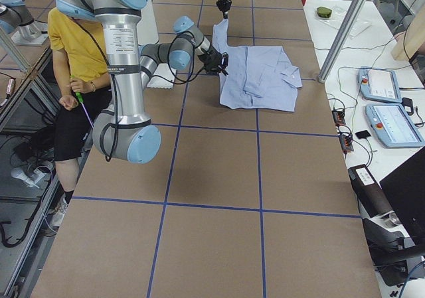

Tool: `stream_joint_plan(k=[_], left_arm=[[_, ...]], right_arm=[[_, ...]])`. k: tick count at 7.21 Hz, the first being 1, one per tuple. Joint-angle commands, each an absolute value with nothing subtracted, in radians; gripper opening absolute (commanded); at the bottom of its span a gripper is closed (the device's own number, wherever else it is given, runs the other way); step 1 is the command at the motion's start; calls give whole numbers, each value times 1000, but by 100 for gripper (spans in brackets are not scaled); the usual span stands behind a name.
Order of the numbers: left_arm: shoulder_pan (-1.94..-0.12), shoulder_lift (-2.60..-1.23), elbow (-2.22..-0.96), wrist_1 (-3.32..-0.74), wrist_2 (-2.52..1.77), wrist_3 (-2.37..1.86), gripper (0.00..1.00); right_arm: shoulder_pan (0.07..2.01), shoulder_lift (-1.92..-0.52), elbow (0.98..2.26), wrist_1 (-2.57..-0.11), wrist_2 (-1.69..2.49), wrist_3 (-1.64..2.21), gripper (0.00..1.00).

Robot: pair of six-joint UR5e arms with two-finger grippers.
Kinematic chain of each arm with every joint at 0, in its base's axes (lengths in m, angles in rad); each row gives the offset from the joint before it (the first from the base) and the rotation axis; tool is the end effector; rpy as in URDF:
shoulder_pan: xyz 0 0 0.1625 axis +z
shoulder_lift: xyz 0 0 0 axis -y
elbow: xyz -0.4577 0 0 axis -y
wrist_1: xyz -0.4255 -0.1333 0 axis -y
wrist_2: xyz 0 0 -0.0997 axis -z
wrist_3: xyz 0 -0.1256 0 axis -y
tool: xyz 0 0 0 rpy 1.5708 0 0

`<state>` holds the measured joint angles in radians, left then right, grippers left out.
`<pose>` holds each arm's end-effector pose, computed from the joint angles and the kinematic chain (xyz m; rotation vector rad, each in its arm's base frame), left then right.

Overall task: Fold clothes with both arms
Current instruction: 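Lift the hem with both grippers and fold it toward the collar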

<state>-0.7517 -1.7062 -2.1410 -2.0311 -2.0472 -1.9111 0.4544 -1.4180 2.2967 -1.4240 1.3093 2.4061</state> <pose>0.3337 -0.4156 0.2924 -0.1819 1.2273 -0.6753 -0.3735 -0.3669 0.2650 0.0442 -1.1329 1.2949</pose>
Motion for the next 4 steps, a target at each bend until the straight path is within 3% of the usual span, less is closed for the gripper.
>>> stream_joint_plan(k=[1,4], left_arm=[[-787,-1712,-2138,-2031,-2079,-1924,0],[-804,-1787,-2051,-2031,-2075,-1948,0]], right_arm=[[476,-1358,2264,-1425,1261,2428,0],[494,-1300,2170,-1422,1204,2444,0]])
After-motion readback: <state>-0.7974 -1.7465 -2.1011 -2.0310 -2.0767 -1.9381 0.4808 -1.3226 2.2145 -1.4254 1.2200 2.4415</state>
